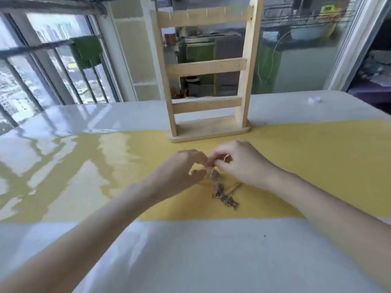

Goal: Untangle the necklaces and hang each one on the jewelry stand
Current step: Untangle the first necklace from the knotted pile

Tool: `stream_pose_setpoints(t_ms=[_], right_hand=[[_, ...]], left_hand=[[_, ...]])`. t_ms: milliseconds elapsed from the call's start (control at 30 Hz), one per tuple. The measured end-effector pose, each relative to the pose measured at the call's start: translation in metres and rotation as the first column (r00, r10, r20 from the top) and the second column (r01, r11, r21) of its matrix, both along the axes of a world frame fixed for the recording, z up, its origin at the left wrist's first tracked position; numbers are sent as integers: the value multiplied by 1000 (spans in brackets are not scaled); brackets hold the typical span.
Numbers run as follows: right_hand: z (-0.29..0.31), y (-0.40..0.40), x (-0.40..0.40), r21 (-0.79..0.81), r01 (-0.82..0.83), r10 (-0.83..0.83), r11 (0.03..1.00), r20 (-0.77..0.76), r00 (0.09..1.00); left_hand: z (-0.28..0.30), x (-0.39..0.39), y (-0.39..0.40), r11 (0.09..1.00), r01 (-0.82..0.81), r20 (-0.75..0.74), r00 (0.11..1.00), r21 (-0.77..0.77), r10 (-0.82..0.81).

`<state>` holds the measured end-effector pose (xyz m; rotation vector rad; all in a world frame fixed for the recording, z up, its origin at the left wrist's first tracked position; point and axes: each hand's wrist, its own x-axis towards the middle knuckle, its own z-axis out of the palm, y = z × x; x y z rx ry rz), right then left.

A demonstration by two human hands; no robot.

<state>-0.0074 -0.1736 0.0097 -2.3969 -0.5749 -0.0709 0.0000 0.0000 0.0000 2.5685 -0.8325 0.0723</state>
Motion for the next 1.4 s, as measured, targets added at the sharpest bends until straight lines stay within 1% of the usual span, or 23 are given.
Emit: stream_pose_setpoints(t_ms=[67,100,167,200,267,333,367,433,533,600,667,733,833,900,967,1000,1067,1133,1267,1400], right_hand=[[-11,4,-15,54,114,-119,992,91,989],[-18,4,-20,96,170,-180,981,105,978],[-27,3,-26,185,266,-283,946,70,957],[-31,5,-29,193,296,-310,935,43,950],[-36,9,-28,150,301,-305,942,6,952],[-40,15,-21,93,285,-285,954,-12,958],[-41,17,-17,93,289,-288,953,-25,957],[-40,20,-7,156,311,-305,937,-62,950],[-39,19,6,341,314,-283,886,-137,949],[-38,15,14,378,323,-286,868,-152,946],[-42,10,20,370,355,-325,858,-142,935],[-46,9,22,327,372,-355,869,-111,928],[-45,18,17,226,306,-327,925,64,943],[-40,27,9,234,235,-272,943,138,953],[-38,34,4,259,210,-247,943,123,961],[-39,36,3,264,212,-246,941,101,964],[-43,37,4,243,224,-248,944,77,966],[-46,36,6,198,226,-244,954,69,967],[-45,37,8,114,217,-224,970,53,973],[-45,34,9,195,227,-227,954,-22,974]], left_hand=[[-10,-10,5,998,6,72,997,-65,-1],[-15,-15,6,996,-6,88,996,-88,14],[-25,-21,5,993,-17,97,995,-116,28],[-31,-23,7,993,-26,106,994,-116,38],[-37,-18,11,991,-63,130,988,-121,78],[-39,-10,12,975,-121,68,989,-187,135],[-39,-6,12,967,-136,28,989,-216,146],[-37,0,13,961,-138,-20,990,-241,137],[-35,4,15,950,-109,-38,994,-294,103],[-36,6,17,934,-135,-33,991,-330,131],[-36,10,19,921,-192,-50,981,-339,186],[-34,13,19,927,-220,-61,975,-304,211],[-31,13,20,947,-206,-31,978,-246,205],[-29,12,19,937,-197,-51,980,-287,190],[-29,14,17,911,-215,-72,977,-352,202],[-29,16,16,905,-230,-74,973,-359,218],[-29,17,18,909,-235,-79,972,-344,222],[-28,15,22,922,-210,-104,977,-325,185],[-28,10,27,956,-180,-116,981,-233,156],[-30,10,23,961,-168,-96,984,-220,149]])
